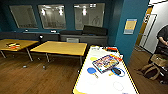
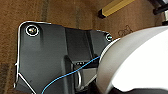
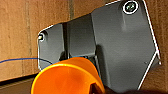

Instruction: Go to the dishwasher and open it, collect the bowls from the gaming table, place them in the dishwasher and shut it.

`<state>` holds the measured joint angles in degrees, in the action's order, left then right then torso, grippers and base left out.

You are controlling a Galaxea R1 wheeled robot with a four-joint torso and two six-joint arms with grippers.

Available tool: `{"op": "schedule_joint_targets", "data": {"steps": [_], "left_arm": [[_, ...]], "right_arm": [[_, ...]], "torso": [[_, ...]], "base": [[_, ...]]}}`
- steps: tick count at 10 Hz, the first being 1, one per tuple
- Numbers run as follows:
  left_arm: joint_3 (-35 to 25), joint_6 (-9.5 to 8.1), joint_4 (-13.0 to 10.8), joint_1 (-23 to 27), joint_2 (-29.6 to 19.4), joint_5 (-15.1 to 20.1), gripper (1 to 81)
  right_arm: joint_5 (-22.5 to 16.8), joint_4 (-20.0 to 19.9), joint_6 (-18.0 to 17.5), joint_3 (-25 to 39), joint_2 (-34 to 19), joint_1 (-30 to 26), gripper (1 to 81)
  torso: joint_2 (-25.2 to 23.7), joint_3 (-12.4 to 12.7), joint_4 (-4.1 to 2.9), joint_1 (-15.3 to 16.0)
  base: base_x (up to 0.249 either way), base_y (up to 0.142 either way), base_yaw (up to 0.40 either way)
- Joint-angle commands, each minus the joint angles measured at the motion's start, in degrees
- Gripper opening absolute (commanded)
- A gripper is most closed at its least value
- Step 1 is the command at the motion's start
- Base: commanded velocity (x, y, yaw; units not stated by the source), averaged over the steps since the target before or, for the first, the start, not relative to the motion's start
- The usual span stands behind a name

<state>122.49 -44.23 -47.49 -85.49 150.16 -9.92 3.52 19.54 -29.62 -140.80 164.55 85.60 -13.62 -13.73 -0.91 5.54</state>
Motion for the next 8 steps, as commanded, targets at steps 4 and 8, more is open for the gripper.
{"op": "schedule_joint_targets", "data": {"steps": [4, 8], "left_arm": [[1.61, 0.28, -1.28, 0.46, -2.93, -3.44, 1.0], [4.6, 0.19, -1.29, -0.16, -2.14, -4.41, 1.0]], "right_arm": [[-1.33, 0.76, 0.09, 1.15, -5.08, -1.7, 1.0], [-1.33, 1.9, 0.18, 2.91, -7.19, -1.35, 1.0]], "torso": [[-0.02, 0.02, 0.0, 0.0], [-0.02, 0.05, 0.0, -0.05]], "base": [[0.0, 0.0, 0.0], [0.0, 0.0, 0.0]]}}
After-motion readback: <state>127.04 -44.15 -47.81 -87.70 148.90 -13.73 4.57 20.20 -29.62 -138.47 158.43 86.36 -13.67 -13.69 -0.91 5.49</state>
